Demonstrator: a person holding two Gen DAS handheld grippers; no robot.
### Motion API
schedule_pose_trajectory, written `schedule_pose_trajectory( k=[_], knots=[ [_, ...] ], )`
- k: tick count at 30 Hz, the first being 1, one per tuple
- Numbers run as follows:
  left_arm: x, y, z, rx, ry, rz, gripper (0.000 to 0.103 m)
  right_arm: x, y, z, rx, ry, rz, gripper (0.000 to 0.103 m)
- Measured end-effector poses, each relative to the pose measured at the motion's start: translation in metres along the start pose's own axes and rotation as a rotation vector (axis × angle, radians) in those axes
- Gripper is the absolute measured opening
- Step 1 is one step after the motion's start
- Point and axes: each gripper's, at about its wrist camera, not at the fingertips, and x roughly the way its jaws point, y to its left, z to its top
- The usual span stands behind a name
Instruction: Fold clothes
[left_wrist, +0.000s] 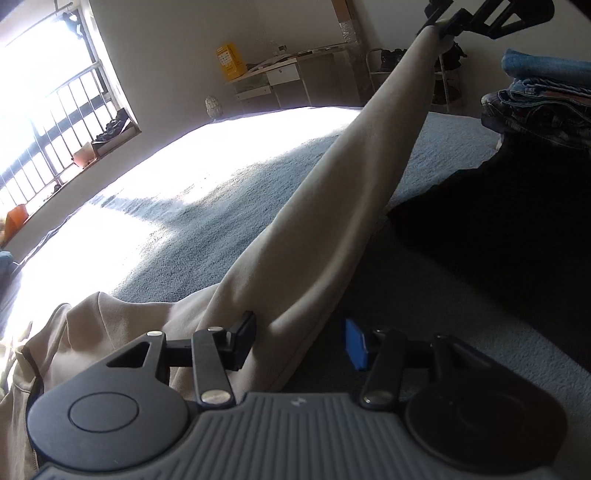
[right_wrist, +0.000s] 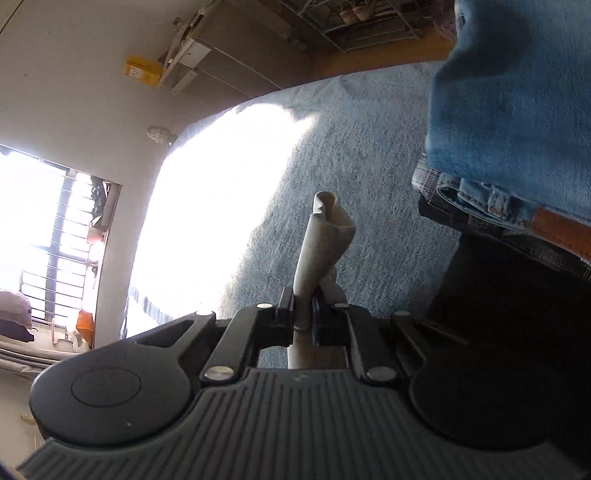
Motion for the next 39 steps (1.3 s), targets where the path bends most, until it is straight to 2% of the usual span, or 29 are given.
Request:
schedule_pose_trajectory(
  k=[2,3,4,6,9,11,14,17,20,21,22,24,27,28,29,31,33,34,37,39],
  knots=[
    [-0.003,0.002,0.002,-0.021,-0.013,0.010,0.050,-0.012,0.023,-0.002,-0.061,-0.011,0.044,0.007],
    [-0.005,0.006,0.004,-0.038,-0.019,0.012,0.038,-0.018,0.034,-0.003,-0.091,-0.016,0.065,0.007],
    [-0.007,0.010,0.004,-0.056,-0.024,0.010,0.023,-0.025,0.037,-0.003,-0.111,-0.026,0.069,0.007],
    [-0.016,0.019,0.004,-0.094,-0.044,-0.006,0.009,-0.039,0.044,-0.002,-0.152,-0.044,0.078,0.007],
    [-0.034,0.029,0.002,-0.103,-0.078,-0.054,0.006,-0.060,0.042,-0.001,-0.206,-0.073,0.050,0.007],
    [-0.037,0.027,-0.001,-0.059,-0.075,-0.107,0.006,-0.072,0.029,-0.002,-0.279,-0.097,-0.033,0.007],
    [-0.026,0.018,-0.012,0.011,-0.019,-0.177,0.008,-0.063,-0.012,-0.009,-0.334,-0.077,-0.201,0.007],
    [-0.009,0.010,-0.022,0.041,0.030,-0.215,0.014,-0.029,-0.055,-0.018,-0.384,0.013,-0.350,0.007],
    [-0.005,0.011,-0.025,0.052,0.035,-0.231,0.021,-0.001,-0.088,-0.029,-0.460,0.082,-0.453,0.016],
    [-0.006,0.014,-0.024,0.043,0.039,-0.245,0.028,0.007,-0.098,-0.032,-0.489,0.103,-0.485,0.020],
    [-0.006,0.017,-0.024,0.033,0.043,-0.259,0.038,0.004,-0.092,-0.035,-0.541,0.107,-0.499,0.023],
    [-0.013,0.022,-0.023,0.017,0.045,-0.275,0.051,-0.004,-0.079,-0.040,-0.645,0.114,-0.526,0.028],
    [-0.026,0.030,-0.022,-0.012,0.046,-0.290,0.055,-0.026,-0.046,-0.055,-0.863,0.070,-0.601,0.033],
    [-0.033,0.034,-0.022,-0.034,0.047,-0.290,0.057,-0.038,-0.036,-0.063,-0.961,0.016,-0.620,0.041],
    [-0.040,0.040,-0.021,-0.062,0.048,-0.289,0.057,-0.049,-0.025,-0.070,-1.057,-0.040,-0.635,0.041],
    [-0.049,0.057,-0.021,-0.137,0.051,-0.273,0.057,-0.062,0.004,-0.085,-1.209,-0.157,-0.580,0.041],
    [-0.056,0.080,-0.023,-0.231,0.056,-0.242,0.057,-0.048,0.035,-0.098,-1.324,-0.145,-0.388,0.041],
    [-0.057,0.093,-0.025,-0.278,0.063,-0.218,0.057,-0.034,0.047,-0.106,-1.345,-0.101,-0.288,0.041],
    [-0.049,0.129,-0.033,-0.399,0.096,-0.124,0.057,-0.002,0.089,-0.131,-1.335,0.152,0.116,0.042],
    [-0.040,0.148,-0.039,-0.452,0.099,-0.069,0.055,0.037,0.107,-0.151,-1.302,0.306,0.273,0.042]
  ],
)
